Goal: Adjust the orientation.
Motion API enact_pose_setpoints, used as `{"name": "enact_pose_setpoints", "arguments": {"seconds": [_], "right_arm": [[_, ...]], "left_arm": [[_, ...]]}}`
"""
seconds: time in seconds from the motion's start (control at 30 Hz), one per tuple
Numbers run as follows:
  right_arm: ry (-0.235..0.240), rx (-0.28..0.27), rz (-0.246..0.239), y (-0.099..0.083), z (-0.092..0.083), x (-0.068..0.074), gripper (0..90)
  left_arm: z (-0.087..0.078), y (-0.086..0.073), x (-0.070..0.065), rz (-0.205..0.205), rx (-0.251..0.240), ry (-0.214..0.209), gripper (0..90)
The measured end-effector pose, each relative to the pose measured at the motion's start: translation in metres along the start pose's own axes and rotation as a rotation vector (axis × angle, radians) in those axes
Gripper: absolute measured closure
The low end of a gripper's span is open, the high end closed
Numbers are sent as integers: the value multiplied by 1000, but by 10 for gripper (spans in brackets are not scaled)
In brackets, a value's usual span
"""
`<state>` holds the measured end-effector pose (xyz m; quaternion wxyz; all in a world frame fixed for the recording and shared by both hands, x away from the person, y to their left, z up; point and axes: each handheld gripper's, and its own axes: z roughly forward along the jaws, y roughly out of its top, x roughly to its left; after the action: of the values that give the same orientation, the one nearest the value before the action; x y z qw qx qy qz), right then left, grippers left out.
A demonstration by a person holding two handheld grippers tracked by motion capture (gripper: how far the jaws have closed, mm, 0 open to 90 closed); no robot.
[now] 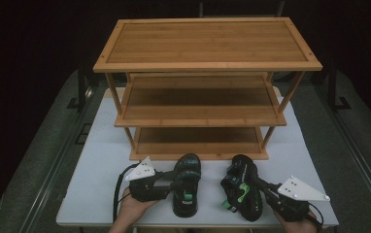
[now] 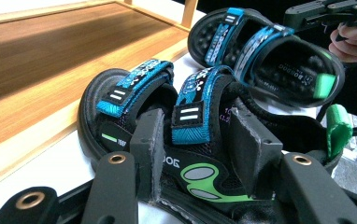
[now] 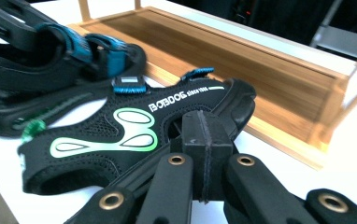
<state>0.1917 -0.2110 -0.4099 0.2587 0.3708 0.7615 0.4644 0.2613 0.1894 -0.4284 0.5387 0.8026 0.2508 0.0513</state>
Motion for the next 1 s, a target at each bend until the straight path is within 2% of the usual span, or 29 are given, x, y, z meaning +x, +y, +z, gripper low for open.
{"name": "enact_pose_setpoints", "arguments": {"seconds": [0.2, 0.4, 0.43, 0.47, 0.53, 0.67, 1.0], "right_arm": [[-50, 33, 28, -7, -6, -6, 897], [-60, 46, 57, -12, -9, -10, 897], [-96, 61, 46, -12, -8, -9, 897], [-107, 70, 45, -13, -9, -11, 897], [-98, 64, 89, -17, -11, -16, 897], [-110, 76, 127, -24, -14, -23, 896], [-127, 64, 161, -29, -19, -27, 851]], "left_arm": [[0, 0, 0, 0, 1, 0, 556], [0, 0, 0, 0, 1, 0, 556], [0, 0, 0, 0, 1, 0, 556], [0, 0, 0, 0, 1, 0, 556], [0, 0, 0, 0, 1, 1, 556], [0, 0, 0, -2, -1, 1, 556], [0, 1, -2, 4, 5, 7, 554]]}}
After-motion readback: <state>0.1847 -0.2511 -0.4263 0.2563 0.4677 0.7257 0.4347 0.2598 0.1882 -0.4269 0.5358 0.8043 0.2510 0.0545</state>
